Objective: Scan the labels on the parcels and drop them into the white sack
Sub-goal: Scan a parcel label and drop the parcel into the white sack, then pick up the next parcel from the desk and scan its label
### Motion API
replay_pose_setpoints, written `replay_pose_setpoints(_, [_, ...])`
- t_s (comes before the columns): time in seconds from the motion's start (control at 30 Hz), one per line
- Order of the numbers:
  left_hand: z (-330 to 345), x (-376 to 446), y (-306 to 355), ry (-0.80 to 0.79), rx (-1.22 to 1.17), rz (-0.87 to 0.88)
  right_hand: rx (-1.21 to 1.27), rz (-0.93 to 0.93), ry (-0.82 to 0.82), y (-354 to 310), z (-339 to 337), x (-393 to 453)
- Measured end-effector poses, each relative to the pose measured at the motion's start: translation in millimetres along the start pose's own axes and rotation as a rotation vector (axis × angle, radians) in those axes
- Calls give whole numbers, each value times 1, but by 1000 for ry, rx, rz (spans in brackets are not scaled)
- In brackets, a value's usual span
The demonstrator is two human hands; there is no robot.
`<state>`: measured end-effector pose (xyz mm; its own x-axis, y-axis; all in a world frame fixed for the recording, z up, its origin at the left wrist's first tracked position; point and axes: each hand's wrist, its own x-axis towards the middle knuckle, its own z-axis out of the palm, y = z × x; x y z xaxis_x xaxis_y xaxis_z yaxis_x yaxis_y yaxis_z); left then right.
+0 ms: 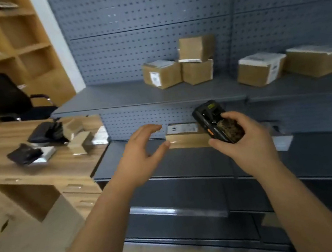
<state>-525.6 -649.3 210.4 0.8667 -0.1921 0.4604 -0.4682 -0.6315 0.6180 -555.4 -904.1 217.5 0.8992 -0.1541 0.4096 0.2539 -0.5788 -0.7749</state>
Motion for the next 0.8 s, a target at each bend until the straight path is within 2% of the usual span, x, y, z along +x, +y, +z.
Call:
replay_pose_setpoints(0.37, [-238, -118, -161, 222, 190, -329, 109, -173, -340, -172, 268, -25])
replay_pose_setpoints(0.8, [-418, -209, -309, 469, 386, -684, 254, -386, -632, -314, 536, -26])
